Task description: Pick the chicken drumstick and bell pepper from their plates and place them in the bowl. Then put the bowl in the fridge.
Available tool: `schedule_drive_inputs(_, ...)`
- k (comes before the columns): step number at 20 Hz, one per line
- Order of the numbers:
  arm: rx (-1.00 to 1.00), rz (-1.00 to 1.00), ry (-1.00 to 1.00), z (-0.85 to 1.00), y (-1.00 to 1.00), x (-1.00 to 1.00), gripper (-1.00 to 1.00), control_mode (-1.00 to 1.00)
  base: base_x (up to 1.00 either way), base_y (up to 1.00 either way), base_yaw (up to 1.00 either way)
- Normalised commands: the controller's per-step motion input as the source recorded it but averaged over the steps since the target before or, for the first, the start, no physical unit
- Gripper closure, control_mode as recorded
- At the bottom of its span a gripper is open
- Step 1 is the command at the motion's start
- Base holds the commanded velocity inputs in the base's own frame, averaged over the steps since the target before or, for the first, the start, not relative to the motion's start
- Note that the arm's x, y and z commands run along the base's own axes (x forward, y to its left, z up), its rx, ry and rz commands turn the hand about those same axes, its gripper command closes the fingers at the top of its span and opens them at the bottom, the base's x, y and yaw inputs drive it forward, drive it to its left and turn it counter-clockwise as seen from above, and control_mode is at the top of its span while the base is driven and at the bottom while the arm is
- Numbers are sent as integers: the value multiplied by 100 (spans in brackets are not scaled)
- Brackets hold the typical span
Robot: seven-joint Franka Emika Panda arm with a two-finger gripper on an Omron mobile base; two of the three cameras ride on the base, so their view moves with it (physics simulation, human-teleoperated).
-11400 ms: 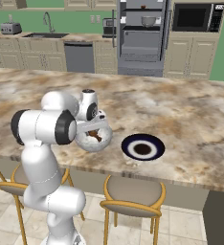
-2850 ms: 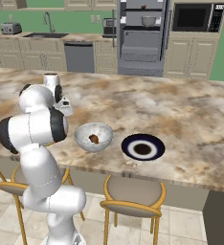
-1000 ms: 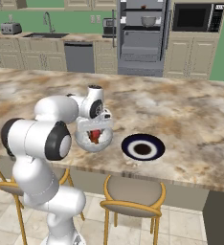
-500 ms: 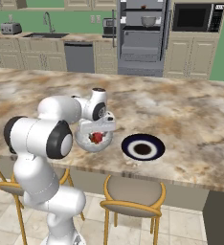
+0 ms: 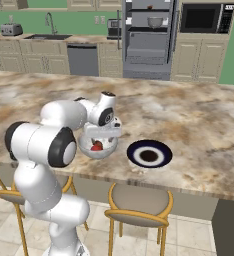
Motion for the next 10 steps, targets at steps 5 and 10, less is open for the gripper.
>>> schedule_drive_inputs(5,10,0,-2,37,11,-32,-100,-100,0,0,0)
schedule_drive_inputs(10,0,-8,-5,20,5,-41,-100,-100,0,0,0)
